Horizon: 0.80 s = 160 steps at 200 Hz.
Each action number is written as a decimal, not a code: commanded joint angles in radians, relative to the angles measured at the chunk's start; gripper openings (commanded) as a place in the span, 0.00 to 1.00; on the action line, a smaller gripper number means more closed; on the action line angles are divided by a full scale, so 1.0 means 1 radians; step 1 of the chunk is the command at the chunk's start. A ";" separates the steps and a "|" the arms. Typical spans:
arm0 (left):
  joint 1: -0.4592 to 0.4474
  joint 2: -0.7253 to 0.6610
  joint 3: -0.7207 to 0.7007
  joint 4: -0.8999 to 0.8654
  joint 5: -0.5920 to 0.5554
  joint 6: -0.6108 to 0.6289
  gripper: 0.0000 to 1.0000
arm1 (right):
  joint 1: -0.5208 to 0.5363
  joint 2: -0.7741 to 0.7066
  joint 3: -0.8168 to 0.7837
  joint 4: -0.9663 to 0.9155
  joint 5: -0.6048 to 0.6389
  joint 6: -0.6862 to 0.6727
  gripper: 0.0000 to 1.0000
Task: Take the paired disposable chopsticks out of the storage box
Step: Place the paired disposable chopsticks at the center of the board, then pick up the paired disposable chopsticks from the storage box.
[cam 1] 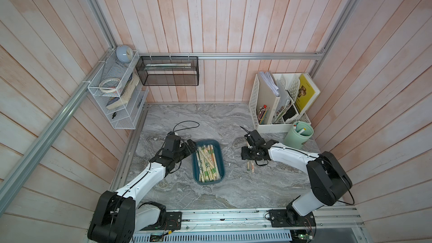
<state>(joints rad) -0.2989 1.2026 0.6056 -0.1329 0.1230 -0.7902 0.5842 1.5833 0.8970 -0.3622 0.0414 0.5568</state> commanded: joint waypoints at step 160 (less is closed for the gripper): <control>-0.011 -0.006 -0.032 0.024 -0.028 -0.018 1.00 | 0.264 0.013 0.285 -0.032 -0.145 0.005 0.69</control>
<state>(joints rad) -0.3046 1.2026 0.5869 -0.1127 0.1215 -0.7986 0.8143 1.5681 1.1385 -0.3832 -0.0742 0.5549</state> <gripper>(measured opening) 0.998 0.699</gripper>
